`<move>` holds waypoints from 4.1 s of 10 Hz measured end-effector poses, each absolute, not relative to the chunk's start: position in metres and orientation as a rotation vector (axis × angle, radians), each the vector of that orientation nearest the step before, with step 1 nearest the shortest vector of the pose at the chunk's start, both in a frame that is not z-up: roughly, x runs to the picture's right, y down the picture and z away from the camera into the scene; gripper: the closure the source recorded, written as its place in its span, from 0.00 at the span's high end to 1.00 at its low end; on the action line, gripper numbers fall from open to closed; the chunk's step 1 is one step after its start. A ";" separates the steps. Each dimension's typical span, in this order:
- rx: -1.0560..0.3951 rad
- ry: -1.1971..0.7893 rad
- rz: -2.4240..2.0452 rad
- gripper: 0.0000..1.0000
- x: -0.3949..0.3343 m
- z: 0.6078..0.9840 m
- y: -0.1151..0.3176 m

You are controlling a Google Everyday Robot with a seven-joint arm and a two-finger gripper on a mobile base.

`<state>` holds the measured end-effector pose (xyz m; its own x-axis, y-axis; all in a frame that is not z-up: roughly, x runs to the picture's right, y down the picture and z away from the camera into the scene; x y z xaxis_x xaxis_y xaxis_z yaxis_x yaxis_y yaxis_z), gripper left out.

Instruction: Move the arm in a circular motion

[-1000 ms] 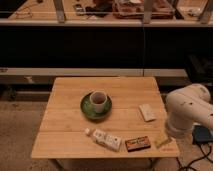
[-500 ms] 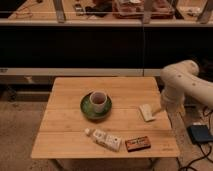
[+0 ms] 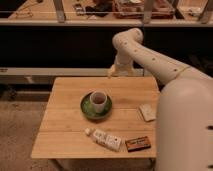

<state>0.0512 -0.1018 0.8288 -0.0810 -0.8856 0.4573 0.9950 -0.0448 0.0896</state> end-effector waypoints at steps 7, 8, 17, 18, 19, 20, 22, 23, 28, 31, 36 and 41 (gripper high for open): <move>-0.145 -0.582 -1.847 0.79 -0.121 0.793 -0.066; -0.154 -0.593 -1.871 0.79 -0.116 0.781 -0.049; -0.616 -0.676 -1.619 0.79 0.200 0.641 0.199; -0.625 -0.667 -1.579 0.79 0.218 0.643 0.199; -0.623 -0.652 -1.536 0.79 0.236 0.651 0.191; -0.607 -0.625 -1.493 0.79 0.252 0.670 0.171; -0.549 -0.579 -1.466 0.79 0.253 0.717 0.117; -0.491 -0.556 -1.470 0.79 0.233 0.749 0.071; -0.282 -0.575 -1.550 0.79 0.103 0.845 -0.069; -0.185 -0.638 -1.659 0.79 0.003 0.860 -0.094; -0.066 -0.680 -1.908 0.79 -0.087 0.789 -0.079; -0.318 -0.768 -2.062 0.79 0.018 0.667 0.103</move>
